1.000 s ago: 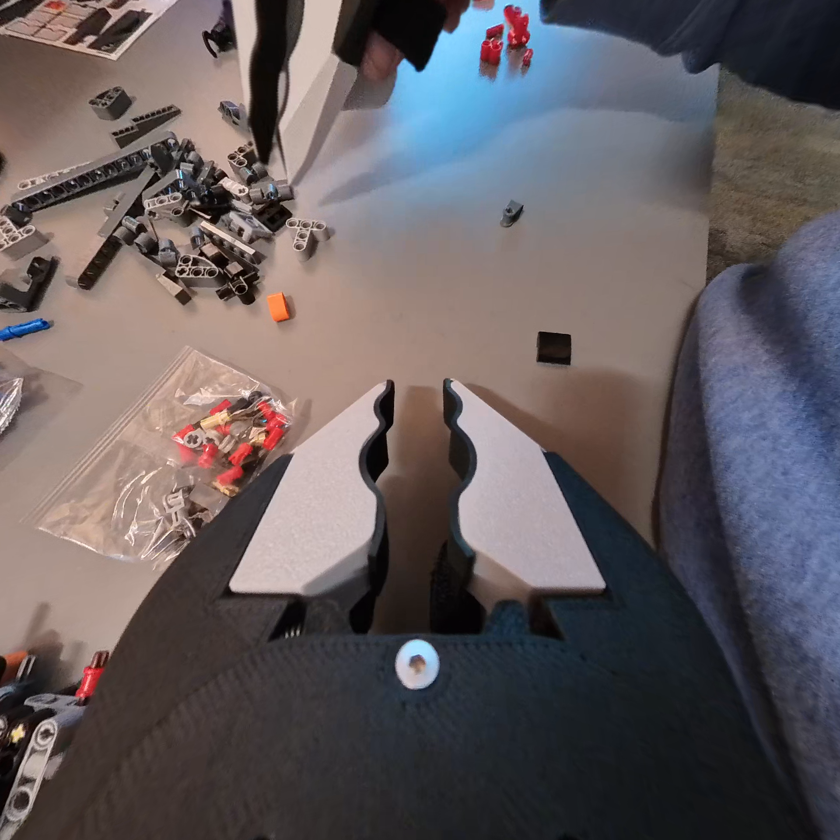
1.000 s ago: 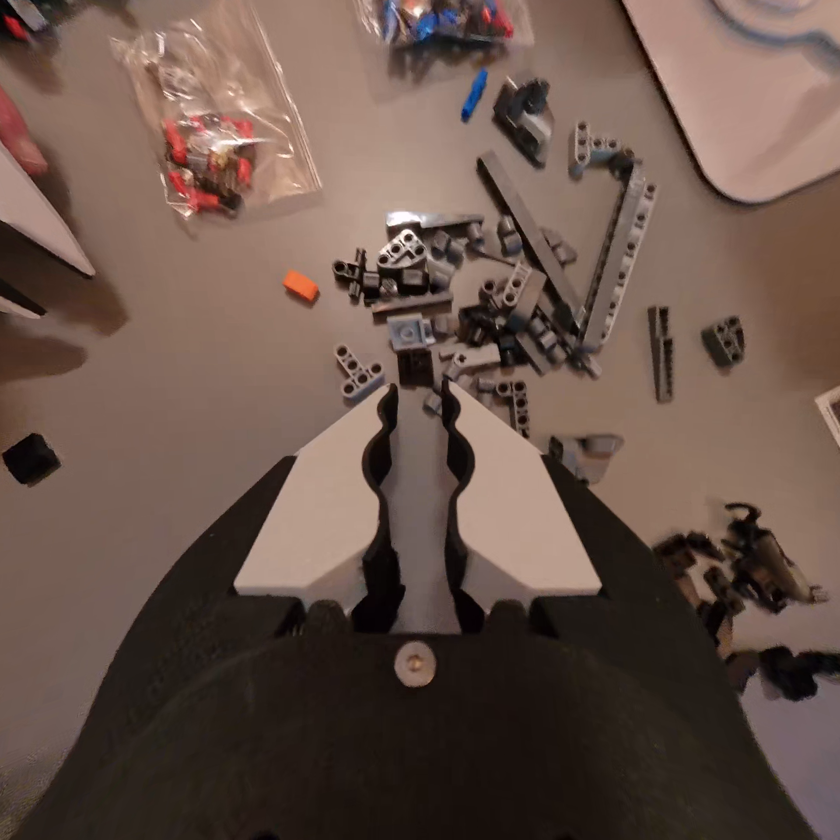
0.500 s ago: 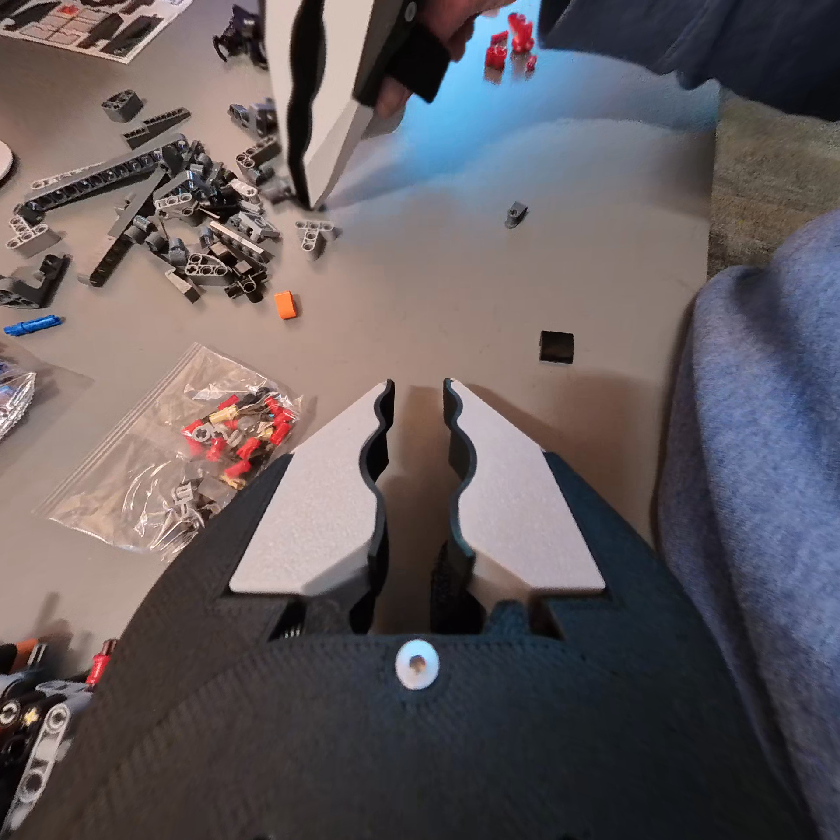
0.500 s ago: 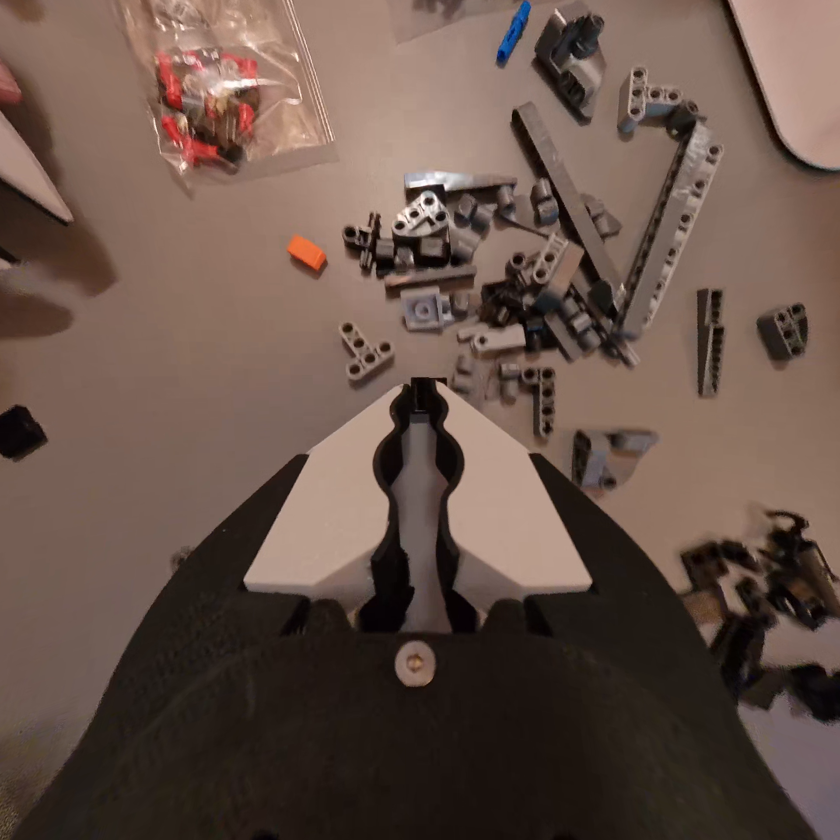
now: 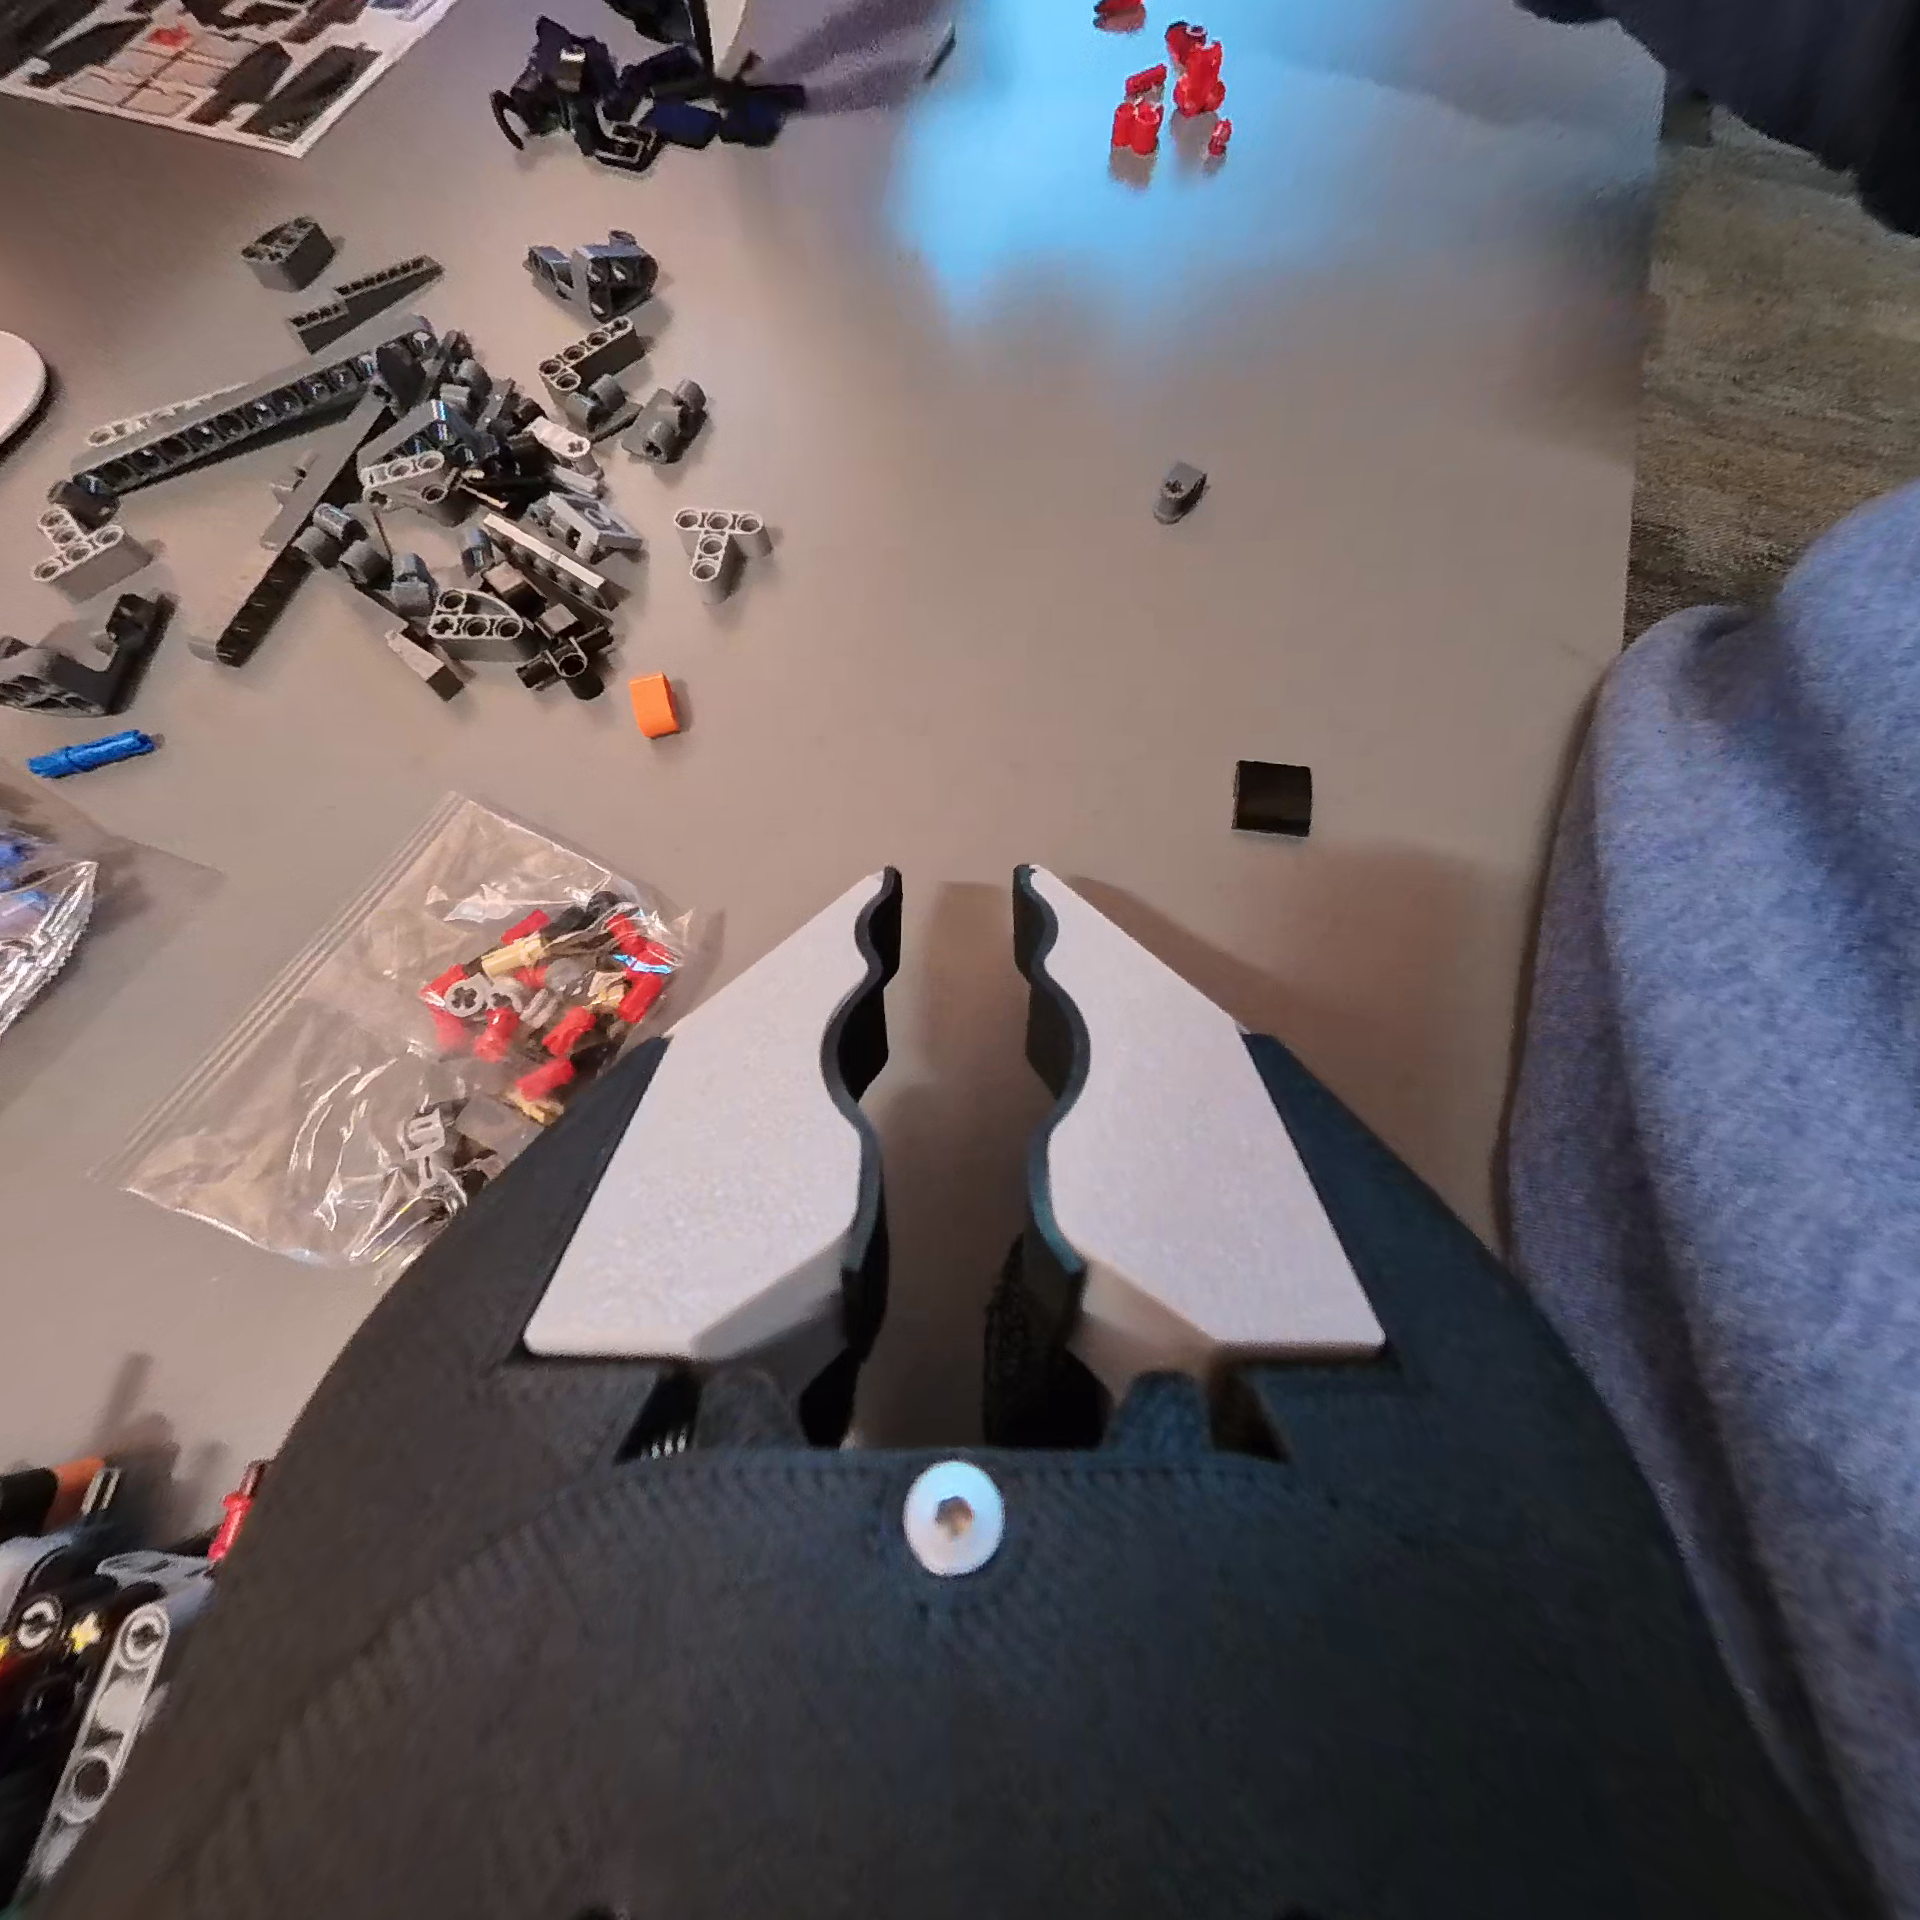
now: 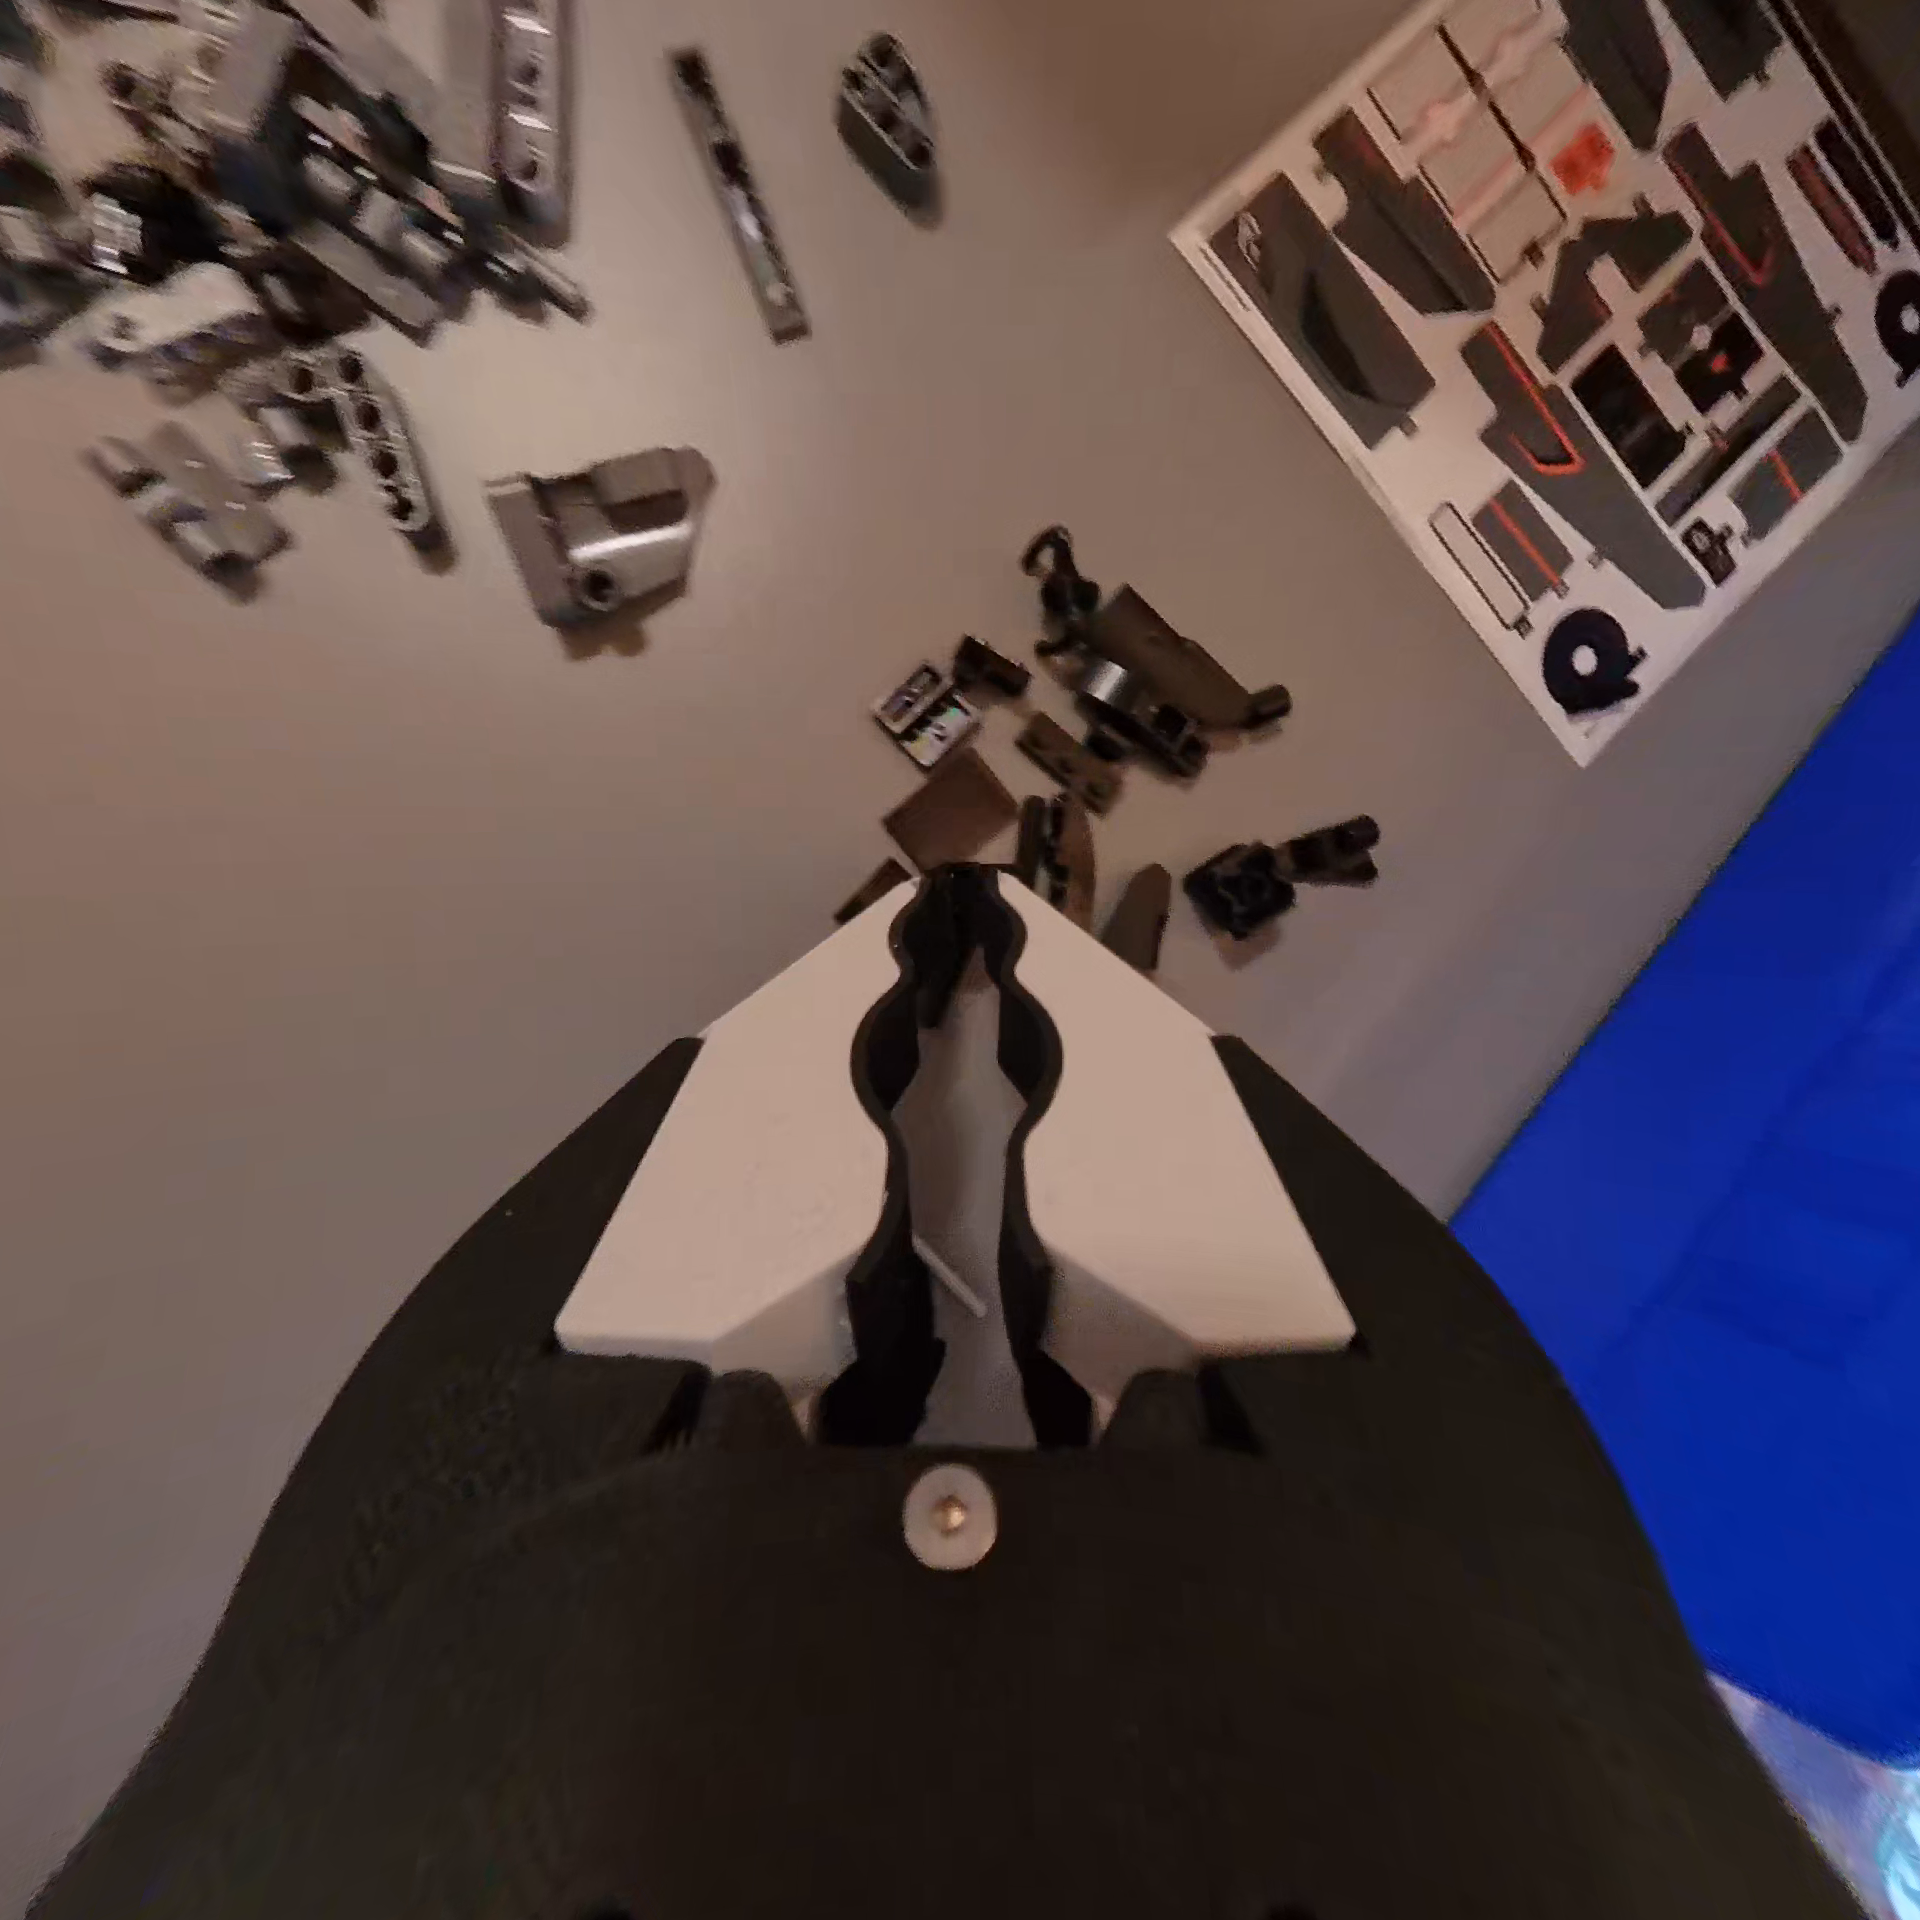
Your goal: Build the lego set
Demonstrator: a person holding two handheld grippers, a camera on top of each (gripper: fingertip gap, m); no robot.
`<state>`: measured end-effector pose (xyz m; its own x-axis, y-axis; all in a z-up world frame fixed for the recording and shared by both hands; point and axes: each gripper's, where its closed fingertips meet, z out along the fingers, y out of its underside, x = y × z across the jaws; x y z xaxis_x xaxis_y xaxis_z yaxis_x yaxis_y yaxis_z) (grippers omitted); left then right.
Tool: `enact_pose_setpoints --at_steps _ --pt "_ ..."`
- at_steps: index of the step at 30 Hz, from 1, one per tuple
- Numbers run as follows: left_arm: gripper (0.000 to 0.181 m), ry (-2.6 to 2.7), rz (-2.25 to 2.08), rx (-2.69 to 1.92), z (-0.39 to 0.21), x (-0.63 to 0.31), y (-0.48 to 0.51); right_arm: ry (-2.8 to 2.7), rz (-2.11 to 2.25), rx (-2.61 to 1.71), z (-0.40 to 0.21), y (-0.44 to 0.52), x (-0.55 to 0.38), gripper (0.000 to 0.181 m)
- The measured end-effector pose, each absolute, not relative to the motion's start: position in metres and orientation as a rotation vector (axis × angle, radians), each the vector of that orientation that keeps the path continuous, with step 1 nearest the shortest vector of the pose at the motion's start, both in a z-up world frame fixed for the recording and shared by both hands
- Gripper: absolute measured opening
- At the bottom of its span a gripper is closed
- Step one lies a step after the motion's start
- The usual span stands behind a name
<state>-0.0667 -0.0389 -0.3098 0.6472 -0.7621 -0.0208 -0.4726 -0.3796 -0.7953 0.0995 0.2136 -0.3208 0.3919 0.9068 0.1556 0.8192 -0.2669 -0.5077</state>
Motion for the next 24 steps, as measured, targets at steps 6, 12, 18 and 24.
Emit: enact_pose_setpoints --at_steps 6,12,18,24 --pt "0.019 0.957 -0.454 -2.048 -0.311 -0.067 -0.038 -1.450 0.265 -2.104 -0.304 0.205 0.091 0.016" --pt "0.019 0.963 -0.463 -2.043 -0.312 -0.065 -0.038 -1.721 0.524 -1.849 -0.286 0.115 -0.012 0.014" --pt "0.019 0.943 -0.441 -2.038 -0.308 -0.072 -0.038 -1.916 0.588 -1.769 -0.314 0.073 -0.077 0.017" --pt "0.019 0.951 -0.458 -2.037 -0.310 -0.071 -0.039 -1.955 0.568 -1.819 -0.329 0.073 -0.086 0.018"
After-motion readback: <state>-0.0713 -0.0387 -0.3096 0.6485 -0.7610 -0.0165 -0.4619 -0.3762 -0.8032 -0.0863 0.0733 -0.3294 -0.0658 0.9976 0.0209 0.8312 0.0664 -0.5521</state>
